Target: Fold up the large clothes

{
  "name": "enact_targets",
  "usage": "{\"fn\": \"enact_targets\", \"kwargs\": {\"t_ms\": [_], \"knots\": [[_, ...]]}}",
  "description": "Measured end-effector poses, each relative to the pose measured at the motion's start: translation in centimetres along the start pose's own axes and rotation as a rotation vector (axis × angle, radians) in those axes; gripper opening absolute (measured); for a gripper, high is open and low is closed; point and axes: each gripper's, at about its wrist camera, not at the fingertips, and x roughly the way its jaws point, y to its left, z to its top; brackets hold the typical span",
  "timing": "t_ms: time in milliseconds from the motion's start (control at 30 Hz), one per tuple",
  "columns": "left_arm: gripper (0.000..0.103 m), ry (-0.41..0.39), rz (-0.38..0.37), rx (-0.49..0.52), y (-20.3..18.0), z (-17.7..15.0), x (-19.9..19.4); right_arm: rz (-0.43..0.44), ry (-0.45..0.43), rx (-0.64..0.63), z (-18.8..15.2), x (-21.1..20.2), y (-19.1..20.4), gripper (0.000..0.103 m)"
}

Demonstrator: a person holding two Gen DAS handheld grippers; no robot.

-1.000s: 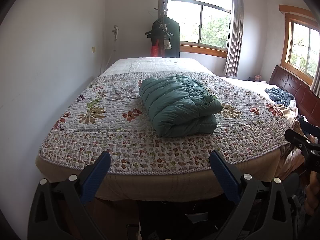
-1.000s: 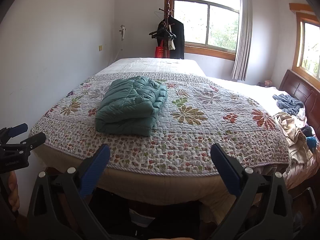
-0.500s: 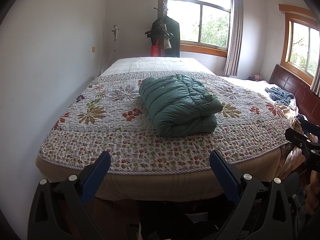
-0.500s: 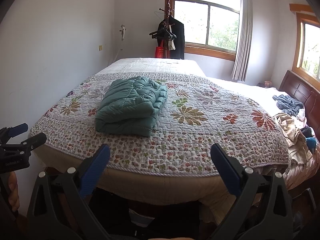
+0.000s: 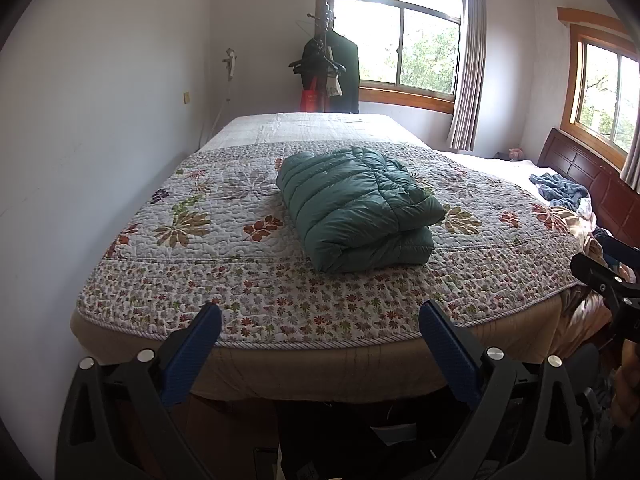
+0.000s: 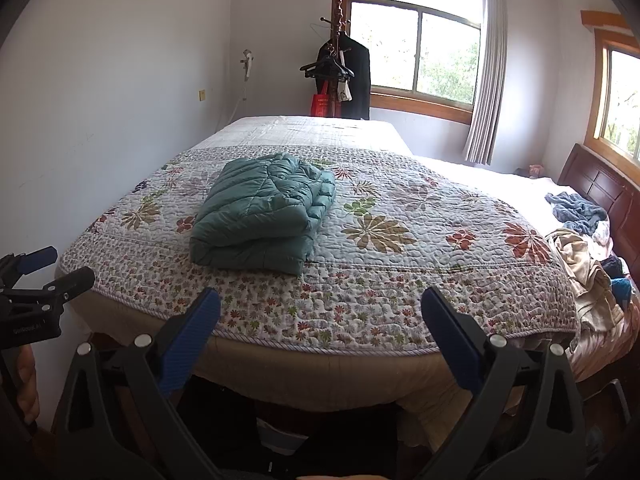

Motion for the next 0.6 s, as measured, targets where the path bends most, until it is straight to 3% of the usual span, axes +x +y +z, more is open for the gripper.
{"fn": "enact_targets", "kwargs": {"t_ms": [600], "knots": [[0.099, 0.003, 0.001, 0.001, 0.05, -0.07, 0.18, -0.002, 0.0, 0.001, 0.07, -0.07, 0.03, 0.1]]}}
